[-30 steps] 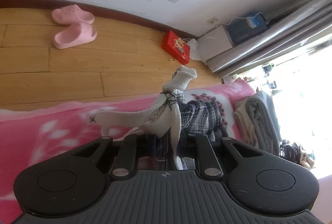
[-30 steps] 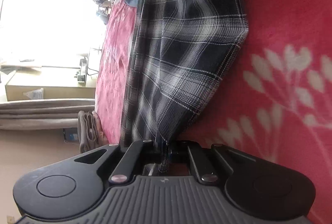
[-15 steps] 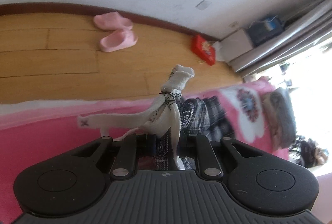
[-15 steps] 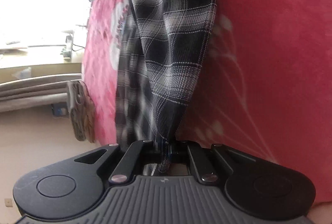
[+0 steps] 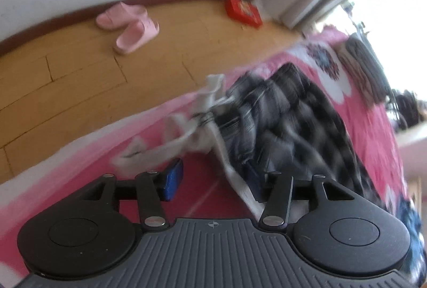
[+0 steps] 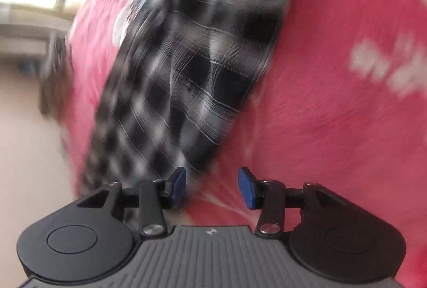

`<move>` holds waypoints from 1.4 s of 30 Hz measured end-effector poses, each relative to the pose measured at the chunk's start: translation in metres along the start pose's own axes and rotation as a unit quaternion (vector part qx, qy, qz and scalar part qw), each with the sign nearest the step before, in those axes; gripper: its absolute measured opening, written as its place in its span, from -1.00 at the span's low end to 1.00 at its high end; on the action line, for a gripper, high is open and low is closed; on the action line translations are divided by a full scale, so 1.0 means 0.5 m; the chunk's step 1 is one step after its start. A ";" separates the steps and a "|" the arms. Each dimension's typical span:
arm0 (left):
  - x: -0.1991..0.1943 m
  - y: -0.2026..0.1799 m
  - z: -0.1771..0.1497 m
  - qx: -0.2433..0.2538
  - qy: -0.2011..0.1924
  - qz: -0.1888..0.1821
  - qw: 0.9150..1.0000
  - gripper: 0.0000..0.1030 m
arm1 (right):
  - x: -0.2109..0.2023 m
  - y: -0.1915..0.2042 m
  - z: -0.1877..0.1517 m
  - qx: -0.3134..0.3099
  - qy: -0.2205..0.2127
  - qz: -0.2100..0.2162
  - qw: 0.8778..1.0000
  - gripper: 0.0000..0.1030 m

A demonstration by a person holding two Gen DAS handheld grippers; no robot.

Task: Fold clothes
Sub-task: 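Swing the plaid pants over the bedspread with both grippers, then lay the pants flat and pinch a leg edge with the left gripper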

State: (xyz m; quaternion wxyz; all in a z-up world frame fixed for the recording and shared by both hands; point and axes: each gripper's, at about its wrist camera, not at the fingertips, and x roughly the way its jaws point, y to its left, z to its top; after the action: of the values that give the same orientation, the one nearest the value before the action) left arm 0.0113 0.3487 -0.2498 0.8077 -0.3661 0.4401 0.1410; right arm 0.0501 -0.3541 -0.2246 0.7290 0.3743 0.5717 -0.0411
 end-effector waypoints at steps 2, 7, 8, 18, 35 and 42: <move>-0.035 0.018 -0.003 0.023 0.020 0.003 1.000 0.00 | -0.038 0.036 -0.019 -0.083 -0.005 -0.036 0.996 -0.08; -0.120 0.008 0.008 0.102 0.024 0.019 0.994 0.00 | -0.040 0.206 -0.060 -0.276 -0.037 -0.045 0.960 -0.08; -0.131 -0.003 0.013 0.122 0.019 0.020 0.992 0.00 | -0.025 0.251 -0.068 -0.314 -0.042 -0.034 0.948 -0.08; 0.025 -0.282 0.067 0.448 -0.048 -0.007 0.893 -0.01 | 0.202 0.621 -0.184 -0.651 -0.069 0.066 0.753 -0.14; 0.228 -0.390 0.051 0.618 0.012 -0.061 0.783 -0.68 | 0.421 0.702 -0.214 -0.763 -0.029 0.045 0.644 -0.90; 0.183 -0.384 0.064 0.622 0.000 -0.081 0.779 -0.87 | 0.367 0.715 -0.184 -0.755 -0.048 0.079 0.649 -0.95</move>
State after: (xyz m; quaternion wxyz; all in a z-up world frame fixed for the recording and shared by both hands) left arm 0.1888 0.2303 -0.2237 0.8684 0.1818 0.4006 -0.2289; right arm 0.2138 0.0241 -0.2111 0.7868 -0.2640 0.3376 0.4443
